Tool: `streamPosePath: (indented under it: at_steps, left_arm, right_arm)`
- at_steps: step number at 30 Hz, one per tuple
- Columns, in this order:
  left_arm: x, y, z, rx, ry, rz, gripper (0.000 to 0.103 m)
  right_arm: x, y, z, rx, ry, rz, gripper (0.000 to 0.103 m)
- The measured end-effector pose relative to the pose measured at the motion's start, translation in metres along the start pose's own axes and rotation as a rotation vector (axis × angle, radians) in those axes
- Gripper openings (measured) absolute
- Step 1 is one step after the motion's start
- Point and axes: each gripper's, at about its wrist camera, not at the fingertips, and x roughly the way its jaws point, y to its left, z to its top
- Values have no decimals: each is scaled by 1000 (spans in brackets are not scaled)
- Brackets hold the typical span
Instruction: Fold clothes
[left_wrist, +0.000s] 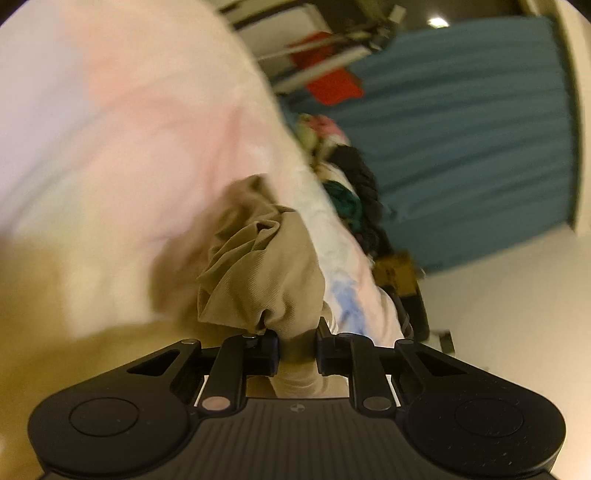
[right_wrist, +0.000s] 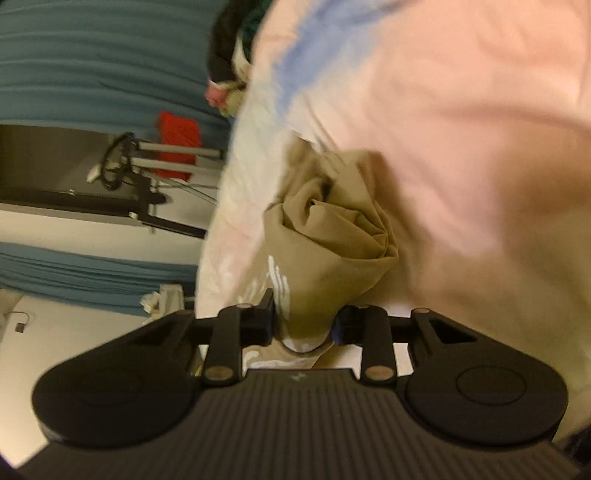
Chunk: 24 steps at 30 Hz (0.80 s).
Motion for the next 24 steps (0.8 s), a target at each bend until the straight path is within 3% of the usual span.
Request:
streamPosePath:
  at_steps: [3,7,13,16,20,24]
  left_arm:
    - [2,-34,6,11,57,-29,19]
    - [31,-95,10,11,202,-17,19]
    - [140,-199,18,107,337,56,19]
    - [212,-245,22,171,325,54,18]
    - [300,-293,30,209,261,-64,18]
    - [366,-303,14,289,199,-105,18]
  right_arm:
    - [-31,17,18,9,-33,48,30]
    - [-75,41,59,-17,-104,67,30]
    - [-82,68,159,-17,-205,2,30]
    - [-66,84,221,-77,-272,-39,30]
    - [-51,99,290,-176,-389,-27,30]
    - [-29,87,330,-246,-471,-51,30]
